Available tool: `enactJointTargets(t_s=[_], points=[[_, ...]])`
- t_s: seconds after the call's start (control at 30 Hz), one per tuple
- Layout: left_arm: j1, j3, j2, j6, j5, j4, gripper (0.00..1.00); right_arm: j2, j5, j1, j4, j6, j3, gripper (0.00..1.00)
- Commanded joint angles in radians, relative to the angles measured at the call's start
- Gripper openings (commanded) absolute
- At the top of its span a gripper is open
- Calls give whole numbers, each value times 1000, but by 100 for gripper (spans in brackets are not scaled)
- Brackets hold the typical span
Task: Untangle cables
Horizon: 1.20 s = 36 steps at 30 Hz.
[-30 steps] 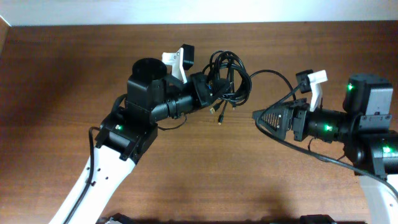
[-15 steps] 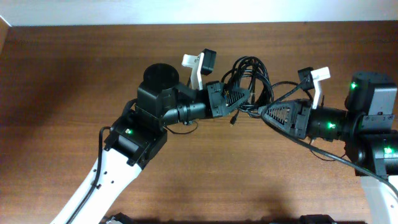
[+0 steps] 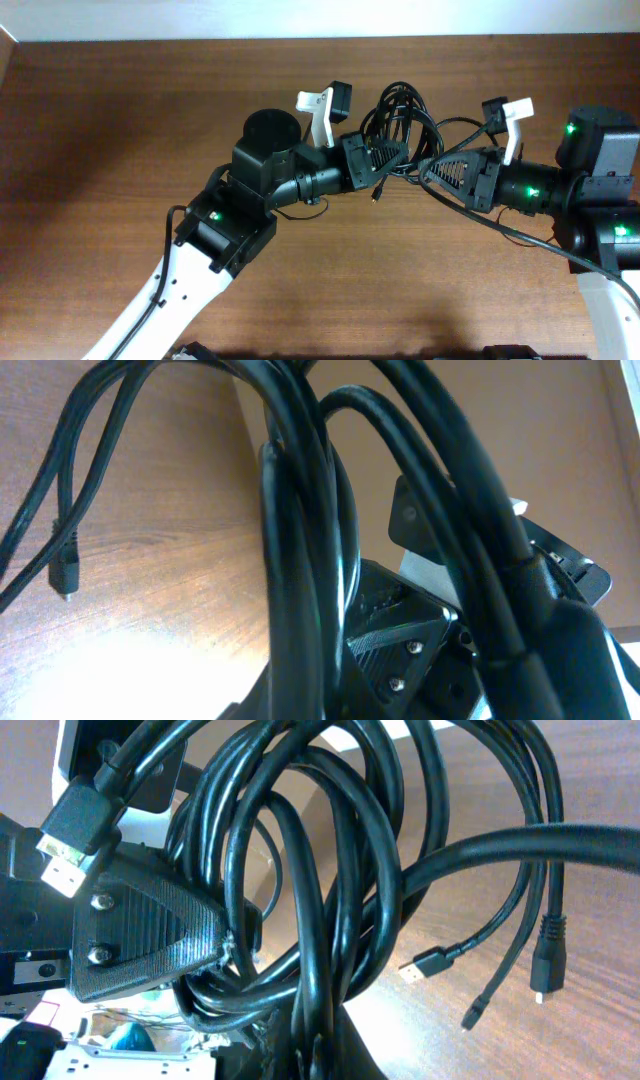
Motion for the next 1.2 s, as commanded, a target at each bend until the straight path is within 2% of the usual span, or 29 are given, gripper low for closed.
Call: enactJointTargets(t_s=[0.0, 0.03, 0.07, 0.1, 0.17, 0.3, 0.33, 0.37, 0.4, 0.43, 0.5, 0.53, 0.57, 0.63, 0.67, 0.77, 0.83, 0.93, 1.07, 1.17], points=[[-79, 16, -13, -14, 205, 5, 18, 18, 154, 13, -2, -24, 5, 4], [-71, 16, -13, -13, 220, 4, 62, 16, 218, 13, -15, -24, 5, 4], [-60, 16, -13, 4, 236, 3, 81, 15, 270, 13, -18, -24, 5, 4], [-40, 16, -13, 106, 278, -9, 99, 13, 322, 13, -17, -24, 6, 4], [-5, 16, -13, 280, 298, -158, 99, -1, 418, 13, -18, -24, 6, 4], [29, 16, -13, 407, 290, -330, 99, -19, 515, 13, -26, -24, 6, 4], [27, 16, -13, 562, 214, -344, 99, -19, 501, 13, -25, -25, 6, 4], [16, 16, -13, 657, 84, -413, 99, -18, 467, 14, -25, -25, 6, 4], [2, 16, -13, 690, 3, -452, 99, -18, 458, 14, -29, -25, 6, 4], [-33, 16, -13, 782, -77, -450, 99, -18, 458, 14, -42, -25, 5, 4], [-72, 18, -17, 885, -205, -424, 99, -18, 458, 14, -80, -25, 5, 4], [-109, 19, -21, 1010, -274, -400, 99, -18, 458, 14, -111, -26, 5, 4], [-144, 19, -21, 1084, -350, -378, 99, -18, 458, 14, -124, -29, 5, 4], [-220, 19, -21, 1186, -560, -349, 99, -18, 455, 14, -138, -28, 5, 4], [-249, 19, -21, 1236, -599, -331, 99, -18, 438, 14, -138, -28, 5, 4], [-274, 19, -21, 1324, -599, -317, 99, -18, 434, 14, -138, -29, 5, 4], [-279, 18, -6, 1403, -475, -309, 100, -18, 413, 14, -138, -29, 5, 4], [-279, 18, 70, 1413, -468, -309, 99, -18, 386, 14, -142, -55, 5, 4], [-278, 19, 88, 1413, -457, -264, 93, -18, 387, 14, -147, -64, 5, 4], [-278, 19, 78, 1412, -320, -268, 84, -18, 444, 14, -157, -82, 5, 4]])
